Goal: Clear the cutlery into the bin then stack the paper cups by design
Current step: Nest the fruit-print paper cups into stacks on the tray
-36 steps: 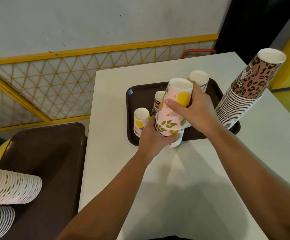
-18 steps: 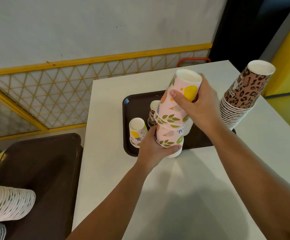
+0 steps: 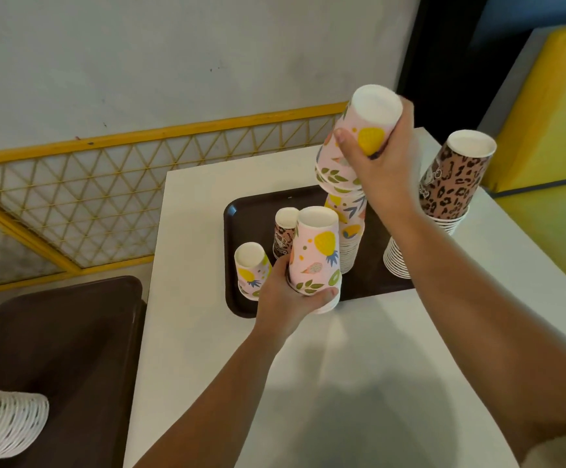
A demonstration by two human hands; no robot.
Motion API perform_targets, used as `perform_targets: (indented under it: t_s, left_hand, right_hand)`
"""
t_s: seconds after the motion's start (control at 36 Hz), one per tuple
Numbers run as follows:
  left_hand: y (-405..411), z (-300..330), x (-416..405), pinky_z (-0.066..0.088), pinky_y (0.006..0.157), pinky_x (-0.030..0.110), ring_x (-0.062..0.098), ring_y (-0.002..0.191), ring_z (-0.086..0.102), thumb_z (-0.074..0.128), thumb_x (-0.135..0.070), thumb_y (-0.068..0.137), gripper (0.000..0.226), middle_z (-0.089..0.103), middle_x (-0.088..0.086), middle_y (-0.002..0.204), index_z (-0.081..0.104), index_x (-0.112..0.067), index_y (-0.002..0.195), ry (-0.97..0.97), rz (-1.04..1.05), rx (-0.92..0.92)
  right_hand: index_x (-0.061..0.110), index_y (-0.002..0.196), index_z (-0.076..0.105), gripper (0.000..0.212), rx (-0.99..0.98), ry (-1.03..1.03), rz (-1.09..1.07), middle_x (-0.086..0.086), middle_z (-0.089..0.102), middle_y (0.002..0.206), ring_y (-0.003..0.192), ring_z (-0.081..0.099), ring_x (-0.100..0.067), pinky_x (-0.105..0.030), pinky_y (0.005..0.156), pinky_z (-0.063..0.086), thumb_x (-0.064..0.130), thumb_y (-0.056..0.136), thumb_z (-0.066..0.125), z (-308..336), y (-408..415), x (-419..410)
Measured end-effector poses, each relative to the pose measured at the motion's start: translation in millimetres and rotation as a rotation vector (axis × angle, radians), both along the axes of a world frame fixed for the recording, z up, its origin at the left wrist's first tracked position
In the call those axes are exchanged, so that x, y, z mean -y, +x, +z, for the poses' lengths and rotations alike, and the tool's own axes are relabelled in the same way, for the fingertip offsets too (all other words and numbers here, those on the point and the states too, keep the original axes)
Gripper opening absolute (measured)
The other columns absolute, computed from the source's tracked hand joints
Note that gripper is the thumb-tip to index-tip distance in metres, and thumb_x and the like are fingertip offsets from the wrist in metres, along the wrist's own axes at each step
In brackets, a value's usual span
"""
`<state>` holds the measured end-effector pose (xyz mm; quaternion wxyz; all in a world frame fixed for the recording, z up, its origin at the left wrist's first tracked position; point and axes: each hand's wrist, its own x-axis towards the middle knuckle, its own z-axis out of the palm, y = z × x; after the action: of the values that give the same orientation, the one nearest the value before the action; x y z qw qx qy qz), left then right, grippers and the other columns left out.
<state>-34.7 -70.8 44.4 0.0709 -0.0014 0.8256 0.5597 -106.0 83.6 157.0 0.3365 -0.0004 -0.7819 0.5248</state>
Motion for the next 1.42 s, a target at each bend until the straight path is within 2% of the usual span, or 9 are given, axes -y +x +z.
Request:
perform_targets:
  t_s: [0.22, 0.47, 0.58, 0.72, 0.83, 0.92, 1.11, 1.22, 1.42]
  left_hand:
    - [0, 1, -11, 0.052, 0.088, 0.025, 0.013, 0.113, 0.057, 0.087, -0.022, 0.063, 0.073, 0.063, -0.002, 0.121, 0.051, -0.015, 0.126, -0.009, 0.051, -0.037]
    - [2, -4, -21, 0.053, 0.081, 0.02, 0.009, 0.103, 0.061, 0.089, -0.021, 0.06, 0.066, 0.065, -0.009, 0.107, 0.053, -0.025, 0.116, 0.057, 0.15, -0.02]
    - [3, -2, -26, 0.053, 0.07, 0.013, 0.0, 0.094, 0.06, 0.088, -0.021, 0.062, 0.062, 0.061, -0.019, 0.098, 0.052, -0.029, 0.111, 0.086, 0.172, -0.021]
    - [5, -5, -29, 0.056, 0.079, 0.026, 0.007, 0.097, 0.064, 0.089, -0.022, 0.059, 0.06, 0.067, -0.011, 0.103, 0.055, -0.032, 0.108, 0.088, 0.183, -0.018]
    - [8, 0, -29, 0.052, 0.069, 0.014, 0.003, 0.091, 0.064, 0.089, -0.024, 0.06, 0.059, 0.066, -0.014, 0.097, 0.054, -0.032, 0.107, 0.06, 0.166, -0.04]
    - [8, 5, -26, 0.047, 0.066, 0.005, -0.003, 0.091, 0.06, 0.086, -0.022, 0.065, 0.062, 0.063, -0.016, 0.1, 0.053, -0.025, 0.117, 0.047, 0.133, -0.052]
    - [6, 10, -25, 0.049, 0.086, 0.017, 0.005, 0.108, 0.056, 0.087, -0.021, 0.063, 0.079, 0.06, -0.011, 0.119, 0.046, -0.022, 0.131, 0.059, 0.024, -0.063]
    - [1, 9, -27, 0.047, 0.079, 0.01, -0.001, 0.101, 0.054, 0.087, -0.023, 0.062, 0.082, 0.056, -0.018, 0.112, 0.044, -0.023, 0.132, 0.022, -0.012, -0.072]
    - [-2, 3, -29, 0.047, 0.095, 0.026, 0.009, 0.117, 0.053, 0.086, -0.029, 0.064, 0.086, 0.058, -0.006, 0.129, 0.042, -0.02, 0.138, 0.018, -0.009, -0.082]
  right_hand:
    - [0.013, 0.124, 0.04, 0.058, -0.038, -0.004, -0.026, 0.012, 0.052, 0.108, 0.097, 0.056, 0.0, -0.009, 0.077, 0.049, 0.034, 0.08, 0.07, 1, 4, -8]
    - [0.014, 0.13, 0.038, 0.068, 0.238, 0.108, 0.069, 0.001, 0.055, 0.117, 0.098, 0.051, -0.007, 0.003, 0.066, 0.038, 0.037, 0.076, 0.073, -44, 1, -19]
    - [0.016, 0.138, 0.031, 0.083, 0.234, 0.127, 0.083, -0.001, 0.039, 0.138, 0.121, 0.037, -0.006, 0.008, 0.084, 0.026, 0.039, 0.072, 0.076, -54, 10, -19]
    - [0.004, 0.128, 0.042, 0.065, -0.032, 0.16, 0.041, -0.01, 0.044, 0.129, 0.117, 0.042, -0.007, -0.006, 0.095, 0.033, 0.041, 0.08, 0.065, -57, 45, -11]
    - [0.007, 0.127, 0.045, 0.068, 0.123, 0.157, 0.225, -0.005, 0.051, 0.124, 0.106, 0.047, 0.009, -0.002, 0.082, 0.039, 0.045, 0.075, 0.067, -65, 65, -1]
    - [0.019, 0.141, 0.031, 0.085, 0.314, 0.167, 0.32, 0.003, 0.046, 0.136, 0.119, 0.048, -0.004, -0.014, 0.089, 0.044, 0.046, 0.072, 0.073, -72, 72, 7]
    - [0.024, 0.142, 0.024, 0.087, 0.429, 0.162, 0.269, 0.005, 0.052, 0.132, 0.112, 0.049, -0.003, -0.024, 0.09, 0.047, 0.038, 0.074, 0.074, -71, 75, 12]
    - [0.02, 0.139, 0.03, 0.081, 0.451, 0.142, 0.246, 0.003, 0.055, 0.129, 0.116, 0.055, -0.014, -0.033, 0.092, 0.051, 0.039, 0.074, 0.074, -70, 72, 10]
    - [0.019, 0.138, 0.031, 0.077, 0.454, 0.086, 0.24, 0.007, 0.055, 0.13, 0.111, 0.052, -0.003, -0.001, 0.073, 0.039, 0.033, 0.076, 0.073, -68, 72, 8]
